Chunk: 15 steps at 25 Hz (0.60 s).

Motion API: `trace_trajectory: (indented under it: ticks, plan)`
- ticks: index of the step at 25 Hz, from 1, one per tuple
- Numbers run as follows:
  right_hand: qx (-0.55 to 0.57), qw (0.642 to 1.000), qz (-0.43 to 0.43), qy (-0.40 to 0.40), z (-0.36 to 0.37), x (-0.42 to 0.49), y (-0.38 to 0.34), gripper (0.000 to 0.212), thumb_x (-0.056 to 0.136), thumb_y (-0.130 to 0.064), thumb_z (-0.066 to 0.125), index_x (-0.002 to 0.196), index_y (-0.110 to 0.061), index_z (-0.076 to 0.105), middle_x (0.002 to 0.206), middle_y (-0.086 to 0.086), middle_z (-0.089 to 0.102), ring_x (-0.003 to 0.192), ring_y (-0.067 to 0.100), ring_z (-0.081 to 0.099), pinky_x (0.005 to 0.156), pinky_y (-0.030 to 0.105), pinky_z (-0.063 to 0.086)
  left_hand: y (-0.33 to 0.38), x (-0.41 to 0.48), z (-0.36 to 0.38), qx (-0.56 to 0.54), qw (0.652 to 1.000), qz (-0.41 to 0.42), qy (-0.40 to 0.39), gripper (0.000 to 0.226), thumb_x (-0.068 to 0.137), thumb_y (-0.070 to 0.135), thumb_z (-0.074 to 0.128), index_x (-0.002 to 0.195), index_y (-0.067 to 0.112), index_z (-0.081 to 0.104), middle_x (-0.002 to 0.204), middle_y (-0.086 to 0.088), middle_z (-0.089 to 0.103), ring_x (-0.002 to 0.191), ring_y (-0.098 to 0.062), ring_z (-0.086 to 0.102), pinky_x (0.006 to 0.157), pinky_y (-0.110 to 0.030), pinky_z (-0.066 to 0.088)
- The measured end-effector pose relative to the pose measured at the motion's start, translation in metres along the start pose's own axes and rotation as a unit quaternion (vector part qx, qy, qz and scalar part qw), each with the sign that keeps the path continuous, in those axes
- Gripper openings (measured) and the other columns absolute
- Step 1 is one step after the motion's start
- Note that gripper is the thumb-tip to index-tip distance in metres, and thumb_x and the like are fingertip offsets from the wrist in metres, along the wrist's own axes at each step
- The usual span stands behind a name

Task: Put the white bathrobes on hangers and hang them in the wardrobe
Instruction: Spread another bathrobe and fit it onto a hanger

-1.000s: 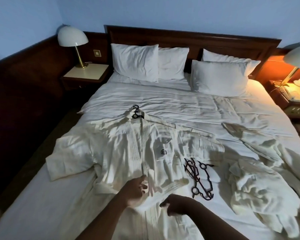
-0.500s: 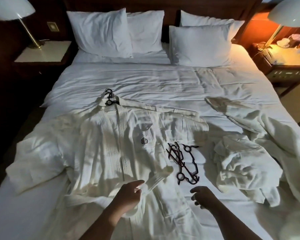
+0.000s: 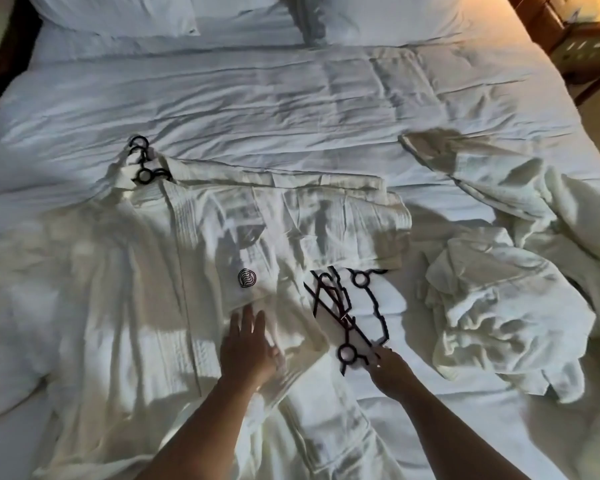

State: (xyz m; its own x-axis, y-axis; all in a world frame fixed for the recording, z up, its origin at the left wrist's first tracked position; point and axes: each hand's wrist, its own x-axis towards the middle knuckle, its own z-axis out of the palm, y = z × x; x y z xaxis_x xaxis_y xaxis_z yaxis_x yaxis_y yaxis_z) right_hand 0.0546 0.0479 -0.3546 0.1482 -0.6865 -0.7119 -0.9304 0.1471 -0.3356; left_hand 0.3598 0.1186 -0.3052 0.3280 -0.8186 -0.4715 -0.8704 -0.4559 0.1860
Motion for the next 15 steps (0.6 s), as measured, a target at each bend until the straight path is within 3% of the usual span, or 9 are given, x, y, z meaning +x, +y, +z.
trace_trajectory:
  ticks: [2,4,7,10,12,15]
  plan:
    - [-0.029,0.998,0.049,-0.034,0.012,-0.010,0.002,0.039,0.087,-0.029,0.047,0.119,-0.017,0.065,0.111,0.004,0.062,0.104,0.031,0.063,0.079,0.022,0.047,-0.007,0.008,0.011,0.010,1.000,0.011,-0.009,0.077,0.067,0.052,0.057,0.134,0.016,0.063,0.153,-0.016,0.049,0.135,-0.044,0.050,0.102,-0.051,0.051]
    - [-0.086,0.993,0.083,0.003,0.016,-0.035,0.002,0.043,0.086,-0.021,0.050,0.129,-0.024,0.053,0.127,-0.001,0.052,0.118,0.025,0.055,0.090,0.033,0.050,-0.010,0.013,0.016,0.010,0.999,0.028,-0.019,0.077,0.064,0.051,0.063,0.132,0.013,0.065,0.149,-0.020,0.052,0.133,-0.047,0.050,0.105,-0.054,0.049]
    - [-0.211,0.974,0.068,0.045,0.011,-0.060,0.010,0.030,0.094,-0.034,0.051,0.124,-0.033,0.056,0.131,-0.001,0.041,0.118,0.022,0.051,0.086,0.037,0.051,-0.017,0.016,0.022,0.020,0.999,0.042,-0.020,0.081,0.066,0.053,0.068,0.135,0.010,0.064,0.148,-0.023,0.052,0.136,-0.050,0.047,0.109,-0.057,0.044]
    - [-0.146,0.981,0.118,0.048,-0.011,-0.064,0.016,0.023,0.087,-0.029,0.047,0.105,-0.024,0.061,0.115,0.001,0.054,0.107,0.026,0.061,0.085,0.036,0.051,-0.019,0.018,0.021,0.014,0.998,0.044,-0.032,0.082,0.067,0.054,0.067,0.136,0.011,0.064,0.147,-0.025,0.053,0.133,-0.052,0.049,0.110,-0.057,0.044]
    - [-0.066,0.984,0.125,0.113,-0.027,-0.068,0.019,0.006,0.082,-0.023,0.051,0.082,-0.019,0.055,0.096,0.003,0.058,0.090,0.032,0.062,0.078,0.037,0.053,-0.016,0.018,0.018,0.023,0.998,0.045,-0.035,0.080,0.065,0.053,0.067,0.134,0.010,0.065,0.146,-0.025,0.053,0.131,-0.052,0.050,0.108,-0.057,0.046]
    - [-0.004,0.967,0.087,0.241,-0.051,-0.074,0.018,0.023,0.082,-0.023,0.062,0.074,-0.019,0.041,0.084,0.003,0.056,0.074,0.036,0.057,0.061,0.036,0.044,-0.016,0.018,0.019,0.048,0.997,0.043,-0.033,0.075,0.070,0.051,0.071,0.134,0.011,0.065,0.148,-0.023,0.051,0.133,-0.051,0.049,0.106,-0.055,0.047]
